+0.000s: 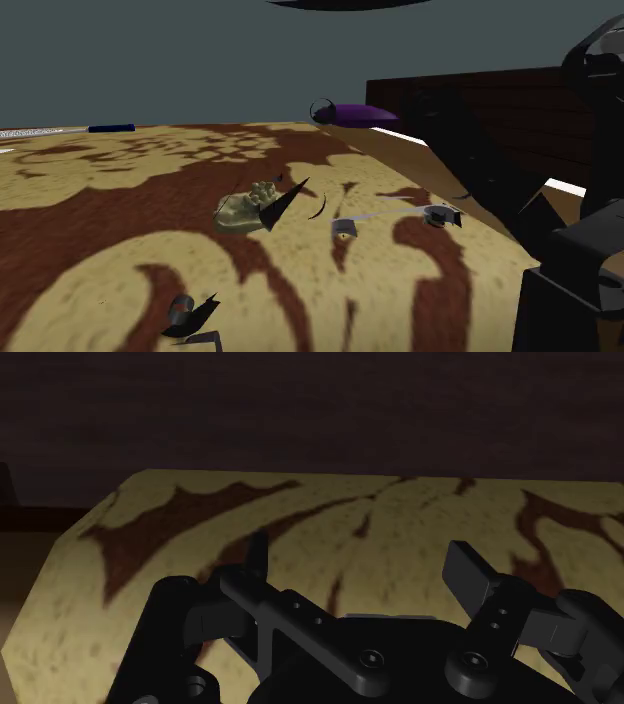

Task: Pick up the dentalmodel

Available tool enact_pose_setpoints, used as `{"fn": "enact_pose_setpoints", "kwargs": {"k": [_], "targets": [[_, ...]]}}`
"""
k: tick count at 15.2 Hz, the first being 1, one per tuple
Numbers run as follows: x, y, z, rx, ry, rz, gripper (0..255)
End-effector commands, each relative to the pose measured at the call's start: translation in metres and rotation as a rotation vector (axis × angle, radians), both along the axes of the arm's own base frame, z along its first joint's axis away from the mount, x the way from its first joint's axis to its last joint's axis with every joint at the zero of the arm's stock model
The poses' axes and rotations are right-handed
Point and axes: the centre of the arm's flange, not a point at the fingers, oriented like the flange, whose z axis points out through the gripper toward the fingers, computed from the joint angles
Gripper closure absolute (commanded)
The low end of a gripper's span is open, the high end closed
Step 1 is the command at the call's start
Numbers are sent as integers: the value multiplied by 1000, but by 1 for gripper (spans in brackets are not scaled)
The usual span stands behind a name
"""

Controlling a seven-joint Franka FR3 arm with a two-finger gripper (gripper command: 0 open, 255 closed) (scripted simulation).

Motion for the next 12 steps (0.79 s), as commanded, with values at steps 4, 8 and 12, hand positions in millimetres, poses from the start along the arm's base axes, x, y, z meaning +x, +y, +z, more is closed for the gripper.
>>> {"fn": "enact_pose_setpoints", "kwargs": {"k": [4,8,12], "targets": [[32,17,-5,8,-19,-63,0],[77,37,-11,18,-45,-148,0],[123,52,-16,29,-71,-232,0]]}}
